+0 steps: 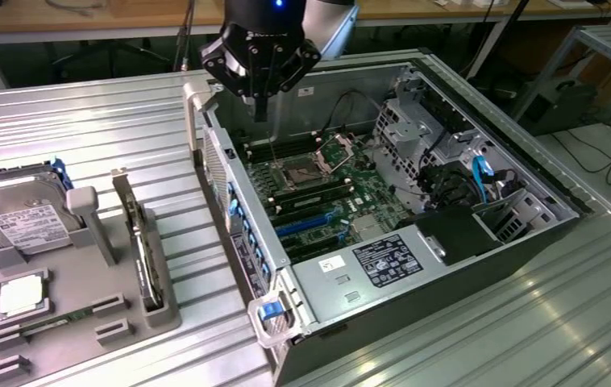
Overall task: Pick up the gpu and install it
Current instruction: 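Reach for the gpu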
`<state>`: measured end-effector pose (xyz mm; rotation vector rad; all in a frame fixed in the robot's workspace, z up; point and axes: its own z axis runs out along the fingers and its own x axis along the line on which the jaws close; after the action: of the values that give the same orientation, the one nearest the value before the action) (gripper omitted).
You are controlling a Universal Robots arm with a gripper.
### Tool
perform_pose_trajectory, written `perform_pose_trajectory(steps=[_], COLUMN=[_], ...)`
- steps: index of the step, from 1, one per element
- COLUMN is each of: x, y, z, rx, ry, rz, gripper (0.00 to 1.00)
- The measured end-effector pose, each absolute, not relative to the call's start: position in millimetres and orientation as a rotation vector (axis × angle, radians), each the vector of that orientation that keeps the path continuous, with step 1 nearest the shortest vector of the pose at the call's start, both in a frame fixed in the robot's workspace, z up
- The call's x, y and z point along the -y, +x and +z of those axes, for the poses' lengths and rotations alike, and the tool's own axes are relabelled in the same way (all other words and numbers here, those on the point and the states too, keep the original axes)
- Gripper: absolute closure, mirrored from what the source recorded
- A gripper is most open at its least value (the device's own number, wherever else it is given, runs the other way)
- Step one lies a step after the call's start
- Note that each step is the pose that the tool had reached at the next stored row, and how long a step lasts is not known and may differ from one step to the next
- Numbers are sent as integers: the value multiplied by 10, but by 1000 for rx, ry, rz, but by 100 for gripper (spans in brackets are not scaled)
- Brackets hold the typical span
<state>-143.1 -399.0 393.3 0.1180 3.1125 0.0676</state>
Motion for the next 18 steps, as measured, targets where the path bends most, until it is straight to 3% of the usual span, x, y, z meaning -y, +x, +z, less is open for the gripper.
perform_pose_trajectory(steps=[18], x=[3992], y=[-1507], z=[3933], rx=[-3112], ry=[118], rz=[68], gripper=[89])
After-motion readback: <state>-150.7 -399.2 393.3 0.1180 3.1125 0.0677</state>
